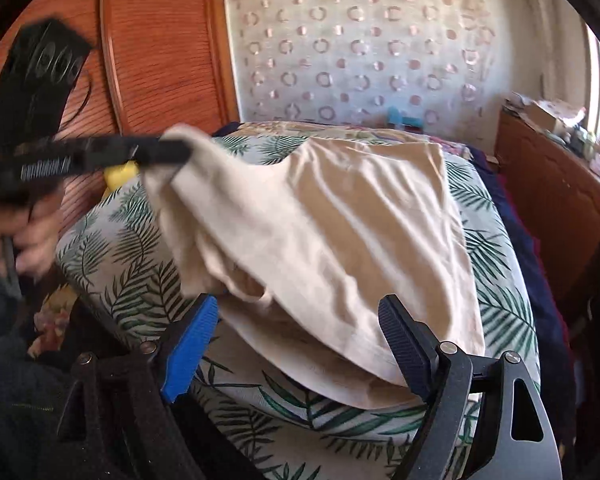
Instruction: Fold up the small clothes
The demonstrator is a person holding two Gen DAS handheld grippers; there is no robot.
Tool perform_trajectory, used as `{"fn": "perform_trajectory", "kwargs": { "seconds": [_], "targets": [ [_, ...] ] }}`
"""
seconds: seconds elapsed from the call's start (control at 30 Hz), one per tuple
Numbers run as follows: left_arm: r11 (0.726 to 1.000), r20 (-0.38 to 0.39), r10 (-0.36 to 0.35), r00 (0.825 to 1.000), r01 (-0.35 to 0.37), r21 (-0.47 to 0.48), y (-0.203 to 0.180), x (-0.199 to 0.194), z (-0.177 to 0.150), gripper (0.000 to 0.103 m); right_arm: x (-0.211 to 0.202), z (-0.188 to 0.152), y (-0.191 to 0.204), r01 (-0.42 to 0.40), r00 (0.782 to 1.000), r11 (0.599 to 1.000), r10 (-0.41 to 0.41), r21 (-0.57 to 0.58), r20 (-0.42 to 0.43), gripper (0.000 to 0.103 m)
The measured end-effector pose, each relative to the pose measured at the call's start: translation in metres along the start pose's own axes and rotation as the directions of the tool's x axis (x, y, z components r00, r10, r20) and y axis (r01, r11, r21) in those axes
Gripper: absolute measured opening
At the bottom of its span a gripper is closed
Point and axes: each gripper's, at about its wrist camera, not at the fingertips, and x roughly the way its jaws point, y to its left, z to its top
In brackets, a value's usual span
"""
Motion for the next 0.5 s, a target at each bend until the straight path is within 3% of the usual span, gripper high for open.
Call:
{"fn": "perform_trajectory", "kwargs": {
  "seconds": [0.17,0.33,0.4,0.43,0.5],
  "targets": [
    [1.000,0.037,-0.001,0.999,0.002,-0.016,0.008,0.010,0.022,0.009,0.030,-0.002,-0.004,0.047,0.996,0.996,-0.053,-0.075,-0.069,0.084],
    [0.999,0.069,0.008,0.998,-0.004,-0.047,0.028,0.015,0.040,0.008,0.049,0.004,-0.031,0.175,0.976,0.977,-0.188,-0.124,-0.108,0.082],
    [0.998,0.070,0.006,0.997,-0.001,-0.068,0.040,0.019,0.046,0.008,0.051,0.013,-0.049,0.185,0.975,0.977,-0.195,-0.104,-0.106,0.045],
    [0.997,0.069,0.008,0.998,-0.003,-0.074,0.045,0.022,0.049,0.009,0.052,0.021,-0.056,0.175,0.977,0.980,-0.186,-0.099,-0.106,0.015],
    [0.995,0.073,0.047,0.996,-0.041,-0.086,0.059,0.029,0.058,0.009,0.052,0.044,-0.065,0.183,0.980,0.977,-0.191,-0.108,-0.063,0.009]
  ]
}}
